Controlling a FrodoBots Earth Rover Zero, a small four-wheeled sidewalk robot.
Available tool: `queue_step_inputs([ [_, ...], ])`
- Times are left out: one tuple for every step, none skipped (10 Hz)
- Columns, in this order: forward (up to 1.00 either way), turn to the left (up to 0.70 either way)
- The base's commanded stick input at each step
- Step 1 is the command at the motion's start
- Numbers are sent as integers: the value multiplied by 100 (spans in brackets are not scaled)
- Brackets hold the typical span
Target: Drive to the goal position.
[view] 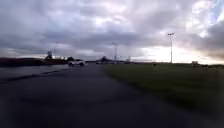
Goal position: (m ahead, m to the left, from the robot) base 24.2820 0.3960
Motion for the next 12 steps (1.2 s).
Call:
queue_step_inputs([
  [70,27],
  [70,27],
  [70,27],
  [70,27],
  [70,27],
  [70,27],
  [70,27],
  [70,27],
  [70,27],
  [70,27],
  [70,27],
  [70,27],
])
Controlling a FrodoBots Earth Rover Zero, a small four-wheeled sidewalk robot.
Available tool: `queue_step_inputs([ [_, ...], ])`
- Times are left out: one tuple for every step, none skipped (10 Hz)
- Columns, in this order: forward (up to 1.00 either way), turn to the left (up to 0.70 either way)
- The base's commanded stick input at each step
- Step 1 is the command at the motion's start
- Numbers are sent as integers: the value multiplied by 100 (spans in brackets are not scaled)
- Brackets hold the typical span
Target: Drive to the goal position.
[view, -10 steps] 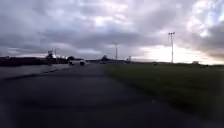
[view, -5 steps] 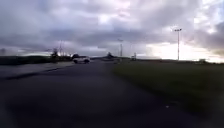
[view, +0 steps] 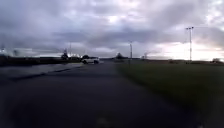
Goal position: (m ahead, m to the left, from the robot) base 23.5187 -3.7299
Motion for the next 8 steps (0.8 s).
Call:
queue_step_inputs([
  [70,27],
  [70,23],
  [70,5],
  [70,0],
  [70,0],
  [70,0],
  [70,0],
  [70,0],
])
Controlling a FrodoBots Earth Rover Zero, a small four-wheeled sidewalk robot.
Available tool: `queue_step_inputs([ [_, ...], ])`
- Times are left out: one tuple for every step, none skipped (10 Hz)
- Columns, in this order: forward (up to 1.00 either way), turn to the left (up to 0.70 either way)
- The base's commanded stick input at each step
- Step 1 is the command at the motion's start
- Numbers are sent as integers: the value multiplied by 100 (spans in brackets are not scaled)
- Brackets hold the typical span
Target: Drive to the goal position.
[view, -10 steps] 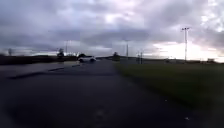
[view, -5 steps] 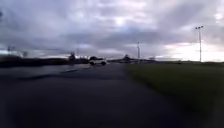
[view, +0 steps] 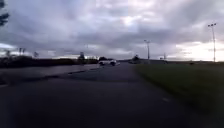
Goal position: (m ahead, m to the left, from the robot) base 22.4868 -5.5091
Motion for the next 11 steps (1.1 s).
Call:
queue_step_inputs([
  [70,0],
  [70,0],
  [70,0],
  [70,-6],
  [70,-25],
  [70,-27],
  [70,-27],
  [70,-27],
  [70,-27],
  [70,-27],
  [70,-27],
])
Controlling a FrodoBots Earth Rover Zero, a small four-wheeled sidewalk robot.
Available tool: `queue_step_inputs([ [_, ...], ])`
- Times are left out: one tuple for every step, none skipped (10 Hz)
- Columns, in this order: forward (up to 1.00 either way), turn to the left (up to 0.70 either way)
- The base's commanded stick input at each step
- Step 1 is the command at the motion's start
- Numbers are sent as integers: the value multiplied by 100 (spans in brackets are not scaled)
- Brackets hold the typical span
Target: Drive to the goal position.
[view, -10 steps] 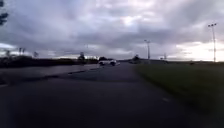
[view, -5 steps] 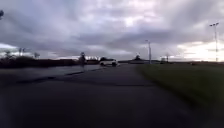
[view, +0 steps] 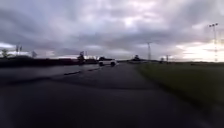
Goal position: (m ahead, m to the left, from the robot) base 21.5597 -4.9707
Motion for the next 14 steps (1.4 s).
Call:
queue_step_inputs([
  [70,-27],
  [70,-27],
  [70,-27],
  [70,-27],
  [70,-27],
  [70,-27],
  [70,-27],
  [70,-27],
  [70,-19],
  [70,0],
  [70,0],
  [70,0],
  [70,0],
  [70,0],
])
